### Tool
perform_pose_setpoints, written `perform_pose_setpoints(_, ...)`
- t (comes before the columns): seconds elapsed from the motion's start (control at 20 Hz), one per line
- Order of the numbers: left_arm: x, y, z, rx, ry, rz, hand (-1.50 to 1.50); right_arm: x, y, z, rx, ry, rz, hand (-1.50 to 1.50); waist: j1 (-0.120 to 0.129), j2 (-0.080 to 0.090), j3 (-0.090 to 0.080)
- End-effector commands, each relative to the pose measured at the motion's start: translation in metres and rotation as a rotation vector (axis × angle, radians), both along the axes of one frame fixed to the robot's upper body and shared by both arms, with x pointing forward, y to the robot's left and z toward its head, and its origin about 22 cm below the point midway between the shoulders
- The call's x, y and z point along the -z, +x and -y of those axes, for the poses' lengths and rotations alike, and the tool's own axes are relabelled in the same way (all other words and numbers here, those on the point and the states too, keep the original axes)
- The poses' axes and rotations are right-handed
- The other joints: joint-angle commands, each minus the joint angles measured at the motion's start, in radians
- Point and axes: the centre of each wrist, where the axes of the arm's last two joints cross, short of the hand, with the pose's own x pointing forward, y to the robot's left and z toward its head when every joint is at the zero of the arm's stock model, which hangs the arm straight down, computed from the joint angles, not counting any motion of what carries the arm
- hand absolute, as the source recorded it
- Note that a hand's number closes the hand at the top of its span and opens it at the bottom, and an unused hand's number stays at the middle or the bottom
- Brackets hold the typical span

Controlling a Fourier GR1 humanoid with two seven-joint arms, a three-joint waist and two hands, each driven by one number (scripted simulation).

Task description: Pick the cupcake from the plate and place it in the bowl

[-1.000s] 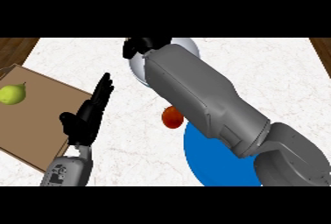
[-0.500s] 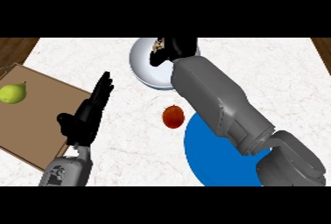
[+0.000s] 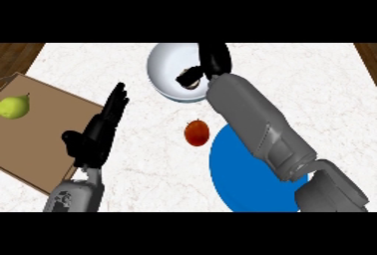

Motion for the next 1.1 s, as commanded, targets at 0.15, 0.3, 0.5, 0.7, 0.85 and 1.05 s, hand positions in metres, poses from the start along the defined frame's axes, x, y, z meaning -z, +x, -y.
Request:
perform_pose_setpoints(0.15, -0.004, 0.000, -0.019, -0.014, 0.021, -0.006, 0.00, -0.034, 0.011, 0.010, 0.012, 0.194, 0.207, -1.50, -0.010, -0.007, 0.000)
perform_pose_setpoints(0.3, 0.006, 0.006, -0.005, -0.021, -0.007, -0.013, 0.00, -0.027, 0.009, 0.013, 0.034, 0.287, 0.224, -1.50, -0.033, -0.011, 0.000)
perform_pose_setpoints(0.5, 0.006, 0.001, -0.011, -0.025, 0.015, -0.010, 0.00, -0.025, 0.008, 0.009, 0.045, 0.377, 0.163, -1.50, -0.032, -0.015, -0.001)
perform_pose_setpoints(0.7, 0.020, -0.012, -0.022, -0.051, 0.000, -0.005, 0.00, -0.022, 0.008, 0.037, 0.022, 0.468, 0.103, -1.50, -0.051, -0.022, -0.001)
perform_pose_setpoints(0.85, 0.006, 0.001, -0.004, -0.038, 0.007, -0.017, 0.00, -0.028, 0.015, 0.069, -0.006, 0.509, 0.109, -1.50, -0.051, -0.020, 0.000)
perform_pose_setpoints(1.05, 0.019, -0.009, -0.011, -0.066, -0.006, -0.032, 0.00, 0.006, -0.007, 0.086, -0.087, 0.550, 0.106, -1.50, -0.066, -0.025, -0.001)
